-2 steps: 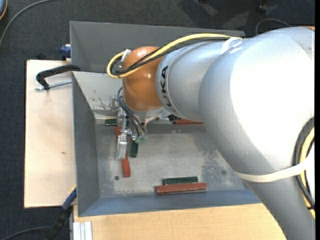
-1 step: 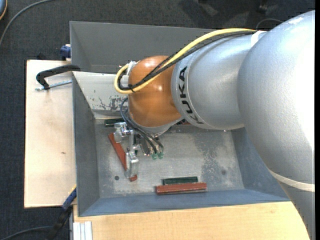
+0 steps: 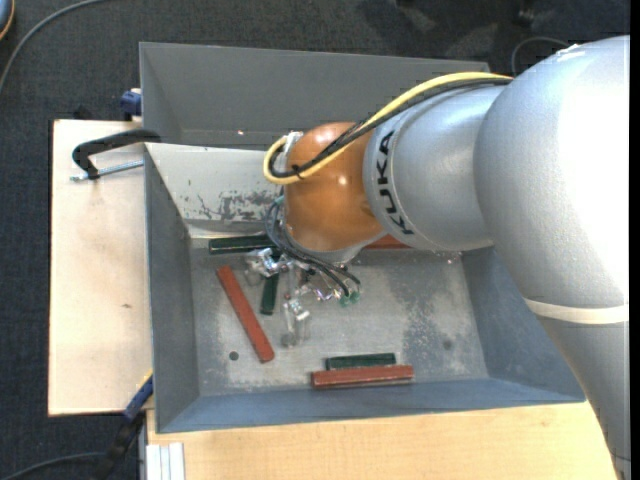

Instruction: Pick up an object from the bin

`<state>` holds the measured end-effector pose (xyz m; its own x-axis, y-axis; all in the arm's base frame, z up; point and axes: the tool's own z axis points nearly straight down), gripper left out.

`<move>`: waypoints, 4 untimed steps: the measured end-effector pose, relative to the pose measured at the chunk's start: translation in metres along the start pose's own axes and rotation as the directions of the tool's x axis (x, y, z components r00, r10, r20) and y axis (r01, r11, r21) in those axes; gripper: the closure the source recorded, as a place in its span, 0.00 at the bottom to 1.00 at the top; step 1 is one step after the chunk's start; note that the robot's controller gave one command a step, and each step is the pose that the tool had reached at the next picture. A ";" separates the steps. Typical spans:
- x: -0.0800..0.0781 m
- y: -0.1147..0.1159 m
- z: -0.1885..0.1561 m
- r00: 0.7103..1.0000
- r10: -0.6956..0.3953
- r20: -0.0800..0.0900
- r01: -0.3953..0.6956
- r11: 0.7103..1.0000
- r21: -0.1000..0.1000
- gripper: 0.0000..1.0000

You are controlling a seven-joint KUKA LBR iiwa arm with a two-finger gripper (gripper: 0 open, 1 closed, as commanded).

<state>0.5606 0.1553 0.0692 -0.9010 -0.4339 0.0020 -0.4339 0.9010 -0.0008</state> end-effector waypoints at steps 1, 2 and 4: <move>-0.006 -0.077 -0.002 0.994 -0.106 0.010 0.106 0.994 0.005 0.00; -0.030 -0.007 -0.002 0.993 -0.121 0.011 0.121 0.993 -0.003 0.00; 0.025 -0.001 -0.130 0.952 -0.304 0.013 0.304 0.953 0.004 1.00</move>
Offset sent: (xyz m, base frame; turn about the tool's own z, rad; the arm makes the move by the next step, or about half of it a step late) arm 0.0357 -0.0624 0.0008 -0.1130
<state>0.5382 0.1439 0.1998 -0.7261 -0.6875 -0.0112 -0.6875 0.7262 -0.0044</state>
